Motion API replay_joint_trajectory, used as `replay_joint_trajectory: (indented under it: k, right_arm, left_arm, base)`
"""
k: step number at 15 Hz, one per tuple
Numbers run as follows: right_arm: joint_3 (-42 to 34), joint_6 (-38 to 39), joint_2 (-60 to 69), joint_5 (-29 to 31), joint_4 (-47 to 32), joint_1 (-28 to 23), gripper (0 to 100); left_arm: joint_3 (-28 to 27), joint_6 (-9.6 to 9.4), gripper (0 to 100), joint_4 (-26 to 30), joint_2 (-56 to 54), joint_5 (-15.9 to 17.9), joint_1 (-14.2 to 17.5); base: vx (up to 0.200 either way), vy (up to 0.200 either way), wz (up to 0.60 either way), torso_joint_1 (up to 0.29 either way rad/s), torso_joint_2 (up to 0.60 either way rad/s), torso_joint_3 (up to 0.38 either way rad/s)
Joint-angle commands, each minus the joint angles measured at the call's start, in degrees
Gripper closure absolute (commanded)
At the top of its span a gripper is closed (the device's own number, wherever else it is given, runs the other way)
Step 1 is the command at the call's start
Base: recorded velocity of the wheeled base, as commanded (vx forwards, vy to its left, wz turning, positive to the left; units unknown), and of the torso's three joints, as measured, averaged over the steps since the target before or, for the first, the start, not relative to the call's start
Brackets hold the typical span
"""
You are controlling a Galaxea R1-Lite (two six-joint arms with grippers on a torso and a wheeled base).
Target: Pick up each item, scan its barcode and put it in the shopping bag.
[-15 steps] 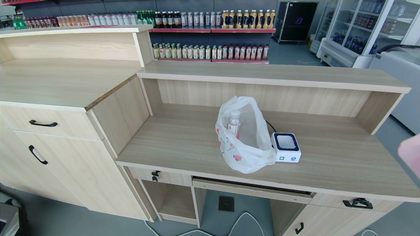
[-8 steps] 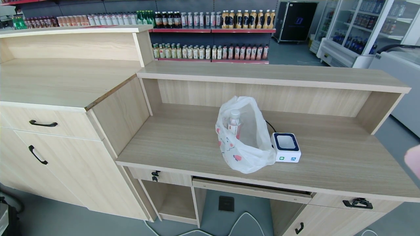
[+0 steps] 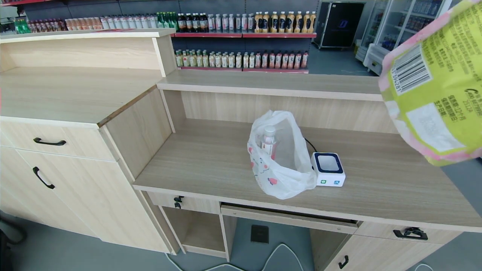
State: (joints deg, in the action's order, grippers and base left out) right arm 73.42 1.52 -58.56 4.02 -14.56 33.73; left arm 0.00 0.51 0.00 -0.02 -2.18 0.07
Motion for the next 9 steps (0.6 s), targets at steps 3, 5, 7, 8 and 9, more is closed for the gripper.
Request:
replay_joint_trajectory:
  k: [3, 5, 7, 8, 9]
  right_arm:
    - [-16.1, -7.4, -11.5, 2.0, 24.0, -30.3, 100]
    - [-16.6, -10.5, -14.8, 2.0, 30.6, -35.1, 100]
    - [-17.8, -19.5, -17.1, 2.1, 33.6, -40.1, 100]
    - [-18.7, -22.4, -17.8, 2.0, 34.5, -42.0, 100]
    - [-19.0, -22.9, -18.9, 1.9, 34.9, -43.0, 100]
  left_arm:
    - [0.0, 0.02, 0, 0.0, 0.0, 0.0, 0.0]
    - [0.0, 0.02, 0, 0.0, 0.0, 0.0, 0.0]
    - [0.0, 0.02, 0, 0.0, 0.0, 0.0, 0.0]
    - [0.0, 0.02, 0, 0.0, 0.0, 0.0, 0.0]
    - [0.0, 0.02, 0, 0.0, 0.0, 0.0, 0.0]
  base:
    - [0.000, 0.000, 0.00, 0.000, 0.00, 0.000]
    - [0.000, 0.000, 0.00, 0.000, 0.00, 0.000]
    - [0.000, 0.000, 0.00, 0.000, 0.00, 0.000]
    - [0.000, 0.000, 0.00, 0.000, 0.00, 0.000]
    - [0.000, 0.000, 0.00, 0.000, 0.00, 0.000]
